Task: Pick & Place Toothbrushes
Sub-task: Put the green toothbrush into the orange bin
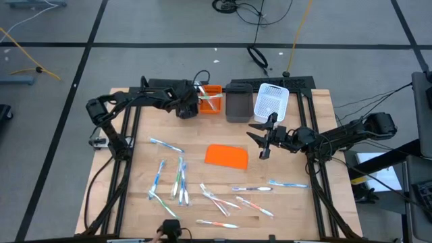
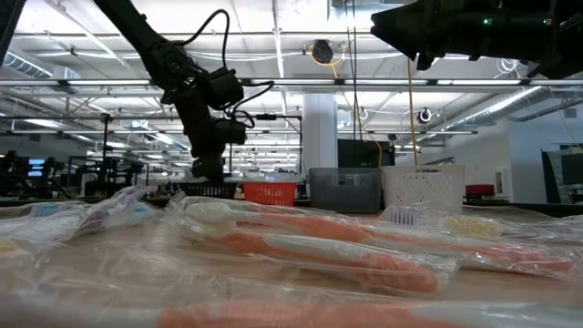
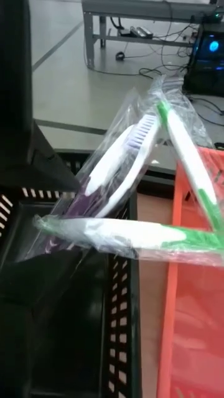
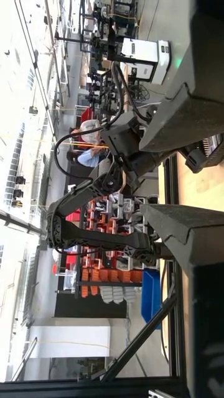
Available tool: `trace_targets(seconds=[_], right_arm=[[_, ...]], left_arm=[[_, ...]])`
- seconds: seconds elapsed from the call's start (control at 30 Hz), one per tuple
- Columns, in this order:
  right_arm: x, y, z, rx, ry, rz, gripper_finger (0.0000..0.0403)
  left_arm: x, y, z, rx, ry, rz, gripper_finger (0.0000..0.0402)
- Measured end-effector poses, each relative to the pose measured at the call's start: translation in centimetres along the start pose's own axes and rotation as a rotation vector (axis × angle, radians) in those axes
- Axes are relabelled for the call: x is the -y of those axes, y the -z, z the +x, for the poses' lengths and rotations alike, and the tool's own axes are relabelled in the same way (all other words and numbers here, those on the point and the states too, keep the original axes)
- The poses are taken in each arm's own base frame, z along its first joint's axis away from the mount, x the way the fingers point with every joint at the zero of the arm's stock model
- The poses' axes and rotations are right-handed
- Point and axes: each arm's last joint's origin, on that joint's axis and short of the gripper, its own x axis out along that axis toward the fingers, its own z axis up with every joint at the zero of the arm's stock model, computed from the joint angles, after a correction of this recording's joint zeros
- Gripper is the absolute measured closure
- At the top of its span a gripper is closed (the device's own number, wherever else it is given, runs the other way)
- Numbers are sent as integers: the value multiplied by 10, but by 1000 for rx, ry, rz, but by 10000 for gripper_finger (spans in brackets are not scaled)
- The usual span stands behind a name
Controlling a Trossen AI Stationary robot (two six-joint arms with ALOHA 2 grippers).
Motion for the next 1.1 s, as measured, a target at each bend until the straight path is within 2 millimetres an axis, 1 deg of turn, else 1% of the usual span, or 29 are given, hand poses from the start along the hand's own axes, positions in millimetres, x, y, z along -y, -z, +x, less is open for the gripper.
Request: trace_targets(seconds=[0.1, 0.2, 0.23, 0.27, 0.4, 0.53, 0.67, 0.77, 0.87, 0.97, 1.1], right_arm=[[0, 0, 0, 0, 0, 0, 264], [0, 0, 0, 0, 0, 0, 264], [0, 0, 0, 0, -1, 0, 264], [0, 0, 0, 0, 0, 0, 264], [0, 0, 0, 0, 0, 0, 264], [0, 0, 0, 0, 0, 0, 264], [0, 0, 0, -1, 0, 0, 264], [0, 1, 0, -10, -2, -3, 264], [0, 1, 0, -7, -1, -2, 264], [0, 1, 0, -8, -1, -2, 264], [0, 1, 0, -9, -2, -3, 264]], left_arm=[[0, 0, 0, 0, 1, 9, 304], [0, 0, 0, 0, 0, 9, 371], [0, 0, 0, 1, -1, 9, 385], [0, 0, 0, 1, -2, 7, 390], [1, -1, -1, -12, -19, 24, 383], [5, -2, -4, -55, -69, 96, 396], [10, -8, -10, -75, -90, 232, 393], [11, -18, -19, -103, -133, 346, 397], [7, -28, -29, -130, -178, 433, 393], [1, -38, -38, -147, -187, 539, 398], [-7, -47, -45, -179, -225, 673, 394]])
